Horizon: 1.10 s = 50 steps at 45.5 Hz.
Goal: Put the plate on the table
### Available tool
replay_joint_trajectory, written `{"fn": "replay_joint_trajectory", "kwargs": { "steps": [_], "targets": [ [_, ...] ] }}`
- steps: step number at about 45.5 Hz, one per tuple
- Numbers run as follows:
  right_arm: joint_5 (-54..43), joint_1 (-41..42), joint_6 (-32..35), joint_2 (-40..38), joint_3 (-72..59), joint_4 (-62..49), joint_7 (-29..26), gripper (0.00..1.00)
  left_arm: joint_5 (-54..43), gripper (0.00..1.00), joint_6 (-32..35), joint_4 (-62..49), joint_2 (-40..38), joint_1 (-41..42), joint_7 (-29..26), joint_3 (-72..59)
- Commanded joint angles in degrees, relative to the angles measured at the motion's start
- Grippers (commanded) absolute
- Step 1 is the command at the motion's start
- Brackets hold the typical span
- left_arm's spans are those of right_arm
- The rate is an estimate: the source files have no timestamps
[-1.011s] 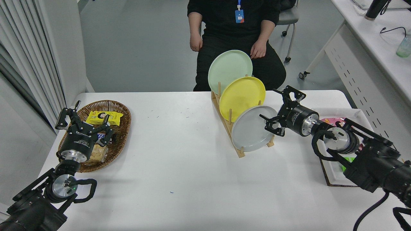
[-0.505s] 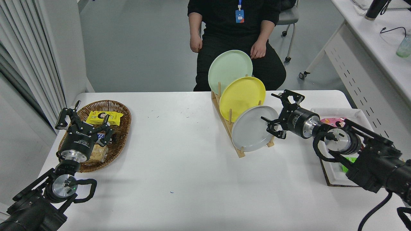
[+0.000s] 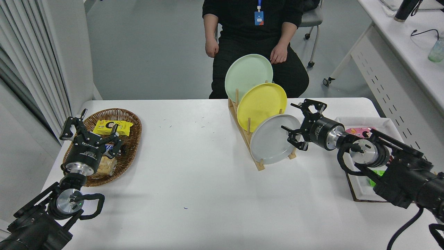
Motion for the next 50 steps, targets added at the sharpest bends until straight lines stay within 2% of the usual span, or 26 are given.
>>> {"fn": "replay_joint_trajectory", "kwargs": {
  "steps": [1, 26, 37, 42, 50],
  "targets": [
    [-0.09, 0.28, 0.10, 0.02, -0.02, 0.00, 0.00, 0.69, -0.01, 0.98, 0.00, 0.00, 0.00, 0.00, 0.02, 0.00],
    [-1.67, 0.81, 0.19, 0.11, 0.07, 0.00, 0.00, 0.50, -0.01, 0.98, 0.00, 0.00, 0.00, 0.00, -0.07, 0.00],
    [-1.67, 0.81, 0.01, 0.20, 0.07, -0.18, 0.00, 0.49, -0.01, 0.98, 0.00, 0.00, 0.00, 0.00, 0.01, 0.00],
    [-1.67, 0.81, 0.01, 0.20, 0.07, -0.18, 0.00, 0.44, -0.01, 0.98, 0.00, 0.00, 0.00, 0.00, -0.07, 0.00],
    [-1.67, 0.81, 0.01, 0.28, 0.07, -0.09, 0.00, 0.42, -0.01, 0.98, 0.00, 0.00, 0.00, 0.00, 0.02, 0.00]
  ]
}}
